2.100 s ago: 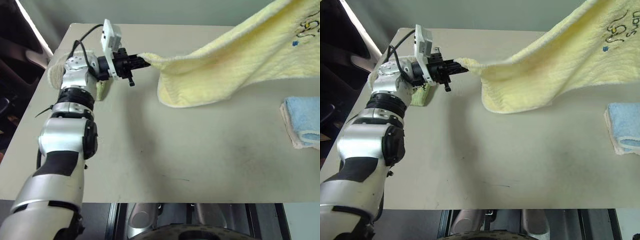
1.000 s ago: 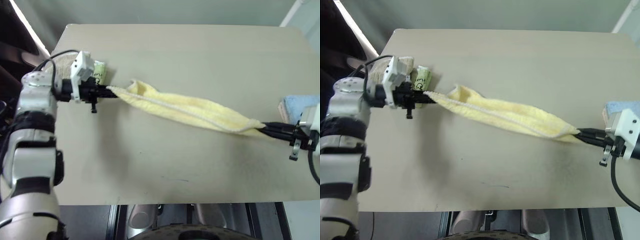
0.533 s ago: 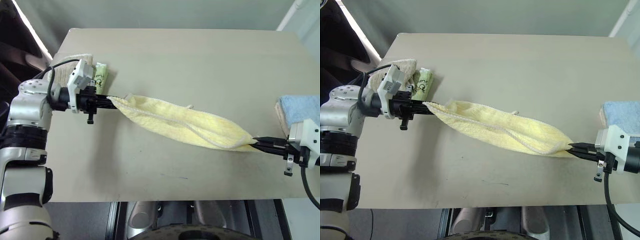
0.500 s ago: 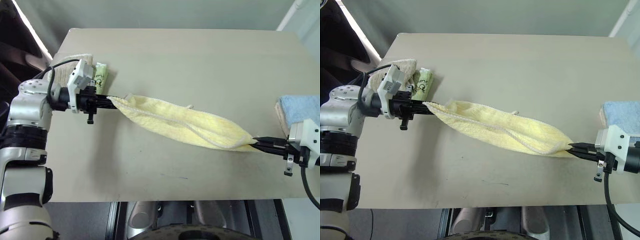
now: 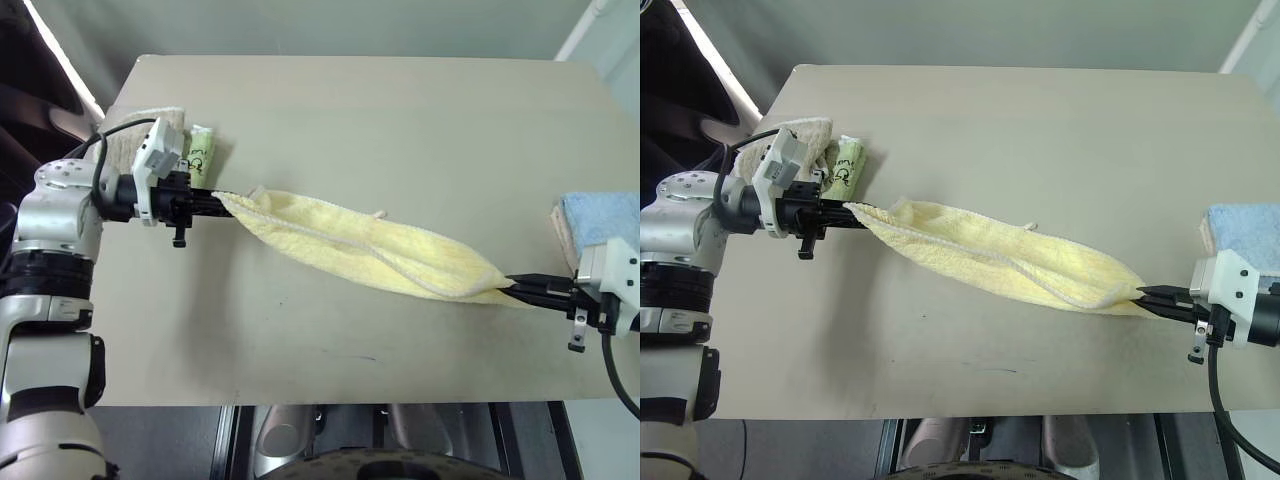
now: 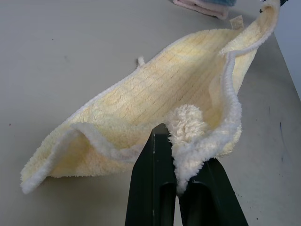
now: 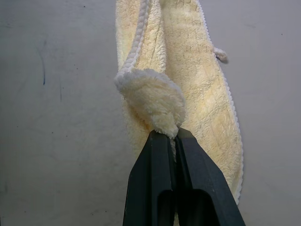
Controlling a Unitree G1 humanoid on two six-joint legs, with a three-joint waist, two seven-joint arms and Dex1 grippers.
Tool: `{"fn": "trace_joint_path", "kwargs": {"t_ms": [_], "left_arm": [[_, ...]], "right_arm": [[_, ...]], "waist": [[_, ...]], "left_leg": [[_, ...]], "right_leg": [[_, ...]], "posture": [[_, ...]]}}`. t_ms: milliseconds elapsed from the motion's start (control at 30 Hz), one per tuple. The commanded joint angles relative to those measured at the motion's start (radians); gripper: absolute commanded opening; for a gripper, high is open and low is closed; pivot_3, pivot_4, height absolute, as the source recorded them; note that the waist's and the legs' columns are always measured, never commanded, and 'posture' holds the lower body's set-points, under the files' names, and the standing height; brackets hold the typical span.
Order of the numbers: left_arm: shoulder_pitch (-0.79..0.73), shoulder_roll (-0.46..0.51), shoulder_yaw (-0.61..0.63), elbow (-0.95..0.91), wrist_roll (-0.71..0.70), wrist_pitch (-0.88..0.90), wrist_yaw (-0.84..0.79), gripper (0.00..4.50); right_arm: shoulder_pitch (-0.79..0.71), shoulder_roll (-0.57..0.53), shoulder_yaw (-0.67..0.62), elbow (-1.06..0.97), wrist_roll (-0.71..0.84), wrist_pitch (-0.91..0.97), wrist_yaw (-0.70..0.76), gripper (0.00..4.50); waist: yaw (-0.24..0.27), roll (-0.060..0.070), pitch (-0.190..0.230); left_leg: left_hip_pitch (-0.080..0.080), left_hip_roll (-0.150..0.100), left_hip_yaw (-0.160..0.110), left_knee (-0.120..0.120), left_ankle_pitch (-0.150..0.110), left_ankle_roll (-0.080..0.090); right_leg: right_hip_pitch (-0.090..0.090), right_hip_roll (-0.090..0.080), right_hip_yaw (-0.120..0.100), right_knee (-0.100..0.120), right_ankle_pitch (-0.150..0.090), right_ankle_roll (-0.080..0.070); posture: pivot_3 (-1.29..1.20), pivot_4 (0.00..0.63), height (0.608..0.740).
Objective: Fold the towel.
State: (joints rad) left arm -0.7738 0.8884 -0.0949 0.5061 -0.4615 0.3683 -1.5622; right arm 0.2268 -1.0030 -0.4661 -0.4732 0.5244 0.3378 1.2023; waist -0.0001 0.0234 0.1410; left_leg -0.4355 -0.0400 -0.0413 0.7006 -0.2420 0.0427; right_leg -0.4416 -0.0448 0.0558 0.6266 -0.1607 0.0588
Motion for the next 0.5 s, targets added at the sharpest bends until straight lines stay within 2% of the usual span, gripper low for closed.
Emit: {"fn": "trace_joint_path", "kwargs": {"t_ms": [33,100,133,233,400,500], "left_arm": [[-0.001,0.012,0.032,-0.033,-0.011,0.004,-0.052,0.02],[-0.001,0.012,0.032,-0.033,-0.011,0.004,-0.052,0.02],[0.043,-0.002,0.022,-0.065,-0.009,-0.002,-0.047,0.02],[0.124,-0.071,0.008,-0.124,-0.006,-0.036,-0.016,0.02],[0.153,-0.101,0.042,-0.171,-0.011,-0.017,0.010,0.02],[0.168,-0.094,0.046,-0.188,-0.005,-0.008,0.003,0.02]], "right_arm": [[0.000,-0.011,-0.018,-0.021,0.004,-0.001,0.007,0.00],[0.000,-0.011,-0.018,-0.021,0.004,-0.001,0.007,0.00],[0.043,-0.018,0.040,-0.059,-0.019,0.045,-0.013,0.00],[0.044,-0.022,0.197,-0.109,-0.066,0.105,-0.063,0.00],[-0.018,-0.004,0.200,-0.113,-0.038,0.137,-0.111,0.00],[-0.004,-0.005,0.192,-0.115,-0.048,0.131,-0.107,0.00]], "waist": [[0.000,0.000,0.000],[0.000,0.000,0.000],[0.000,0.000,0.000],[0.000,-0.001,-0.002],[0.000,-0.004,-0.001],[0.001,-0.004,-0.001]], "left_leg": [[0.000,0.000,0.000,0.000,0.000,0.000],[0.000,0.000,0.000,0.000,-0.001,0.000],[0.000,0.000,0.000,0.000,-0.001,0.000],[0.001,0.001,0.000,-0.001,-0.002,-0.002],[-0.001,0.001,0.000,-0.001,-0.001,-0.002],[0.001,0.001,-0.001,-0.001,-0.001,-0.002]], "right_leg": [[0.000,0.000,0.000,0.000,0.000,0.000],[0.000,0.000,0.000,0.000,-0.001,0.000],[0.000,0.000,0.000,0.000,-0.001,0.000],[0.000,0.001,0.000,0.000,-0.003,-0.001],[-0.002,0.001,0.000,0.000,-0.002,-0.001],[0.000,0.002,0.001,0.000,-0.002,-0.001]], "posture": [[0.00,0.150,0.733],[0.00,0.150,0.733],[0.00,0.150,0.733],[0.00,0.150,0.733],[0.00,0.150,0.733],[0.00,0.150,0.733]]}}
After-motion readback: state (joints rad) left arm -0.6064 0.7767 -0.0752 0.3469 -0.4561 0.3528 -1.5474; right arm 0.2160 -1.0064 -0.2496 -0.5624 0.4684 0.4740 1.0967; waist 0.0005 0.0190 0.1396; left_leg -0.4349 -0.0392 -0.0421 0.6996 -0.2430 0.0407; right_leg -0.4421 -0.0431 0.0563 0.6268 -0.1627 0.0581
